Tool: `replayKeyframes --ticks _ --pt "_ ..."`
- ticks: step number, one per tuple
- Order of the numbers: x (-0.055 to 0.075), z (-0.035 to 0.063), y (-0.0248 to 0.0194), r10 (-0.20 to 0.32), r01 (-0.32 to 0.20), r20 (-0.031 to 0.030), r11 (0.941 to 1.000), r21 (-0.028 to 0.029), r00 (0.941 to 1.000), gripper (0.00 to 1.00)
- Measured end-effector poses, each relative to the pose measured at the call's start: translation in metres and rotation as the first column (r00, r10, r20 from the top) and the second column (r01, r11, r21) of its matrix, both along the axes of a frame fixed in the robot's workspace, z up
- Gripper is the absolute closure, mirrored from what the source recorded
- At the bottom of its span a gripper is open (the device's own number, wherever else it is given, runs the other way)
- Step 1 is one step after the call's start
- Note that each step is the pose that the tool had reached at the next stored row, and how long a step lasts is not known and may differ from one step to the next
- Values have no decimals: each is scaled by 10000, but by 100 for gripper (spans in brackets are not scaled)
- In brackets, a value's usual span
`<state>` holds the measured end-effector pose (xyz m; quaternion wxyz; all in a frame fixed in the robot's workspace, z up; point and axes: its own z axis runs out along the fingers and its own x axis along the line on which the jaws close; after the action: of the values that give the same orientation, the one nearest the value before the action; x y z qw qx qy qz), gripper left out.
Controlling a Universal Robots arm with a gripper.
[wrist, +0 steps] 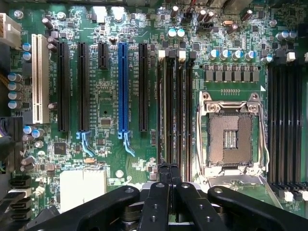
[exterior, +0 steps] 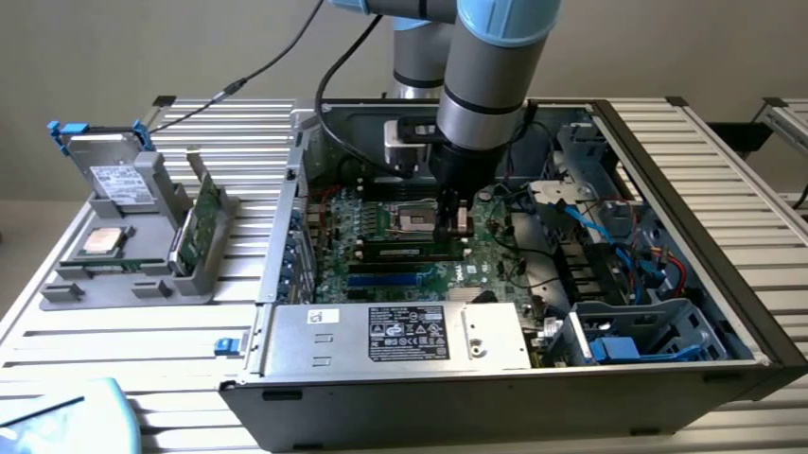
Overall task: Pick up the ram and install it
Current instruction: 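Press down the ram until it locks into place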
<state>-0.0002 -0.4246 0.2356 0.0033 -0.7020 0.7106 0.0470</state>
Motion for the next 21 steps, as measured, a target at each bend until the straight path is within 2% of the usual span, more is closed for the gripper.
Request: replayKeyframes --ticks 15,21 --pt "0 -90 -1 -134 134 -1 9999 -5 9999 89" --pt "-3 -85 7 -152 152 8 9999 4 9999 89"
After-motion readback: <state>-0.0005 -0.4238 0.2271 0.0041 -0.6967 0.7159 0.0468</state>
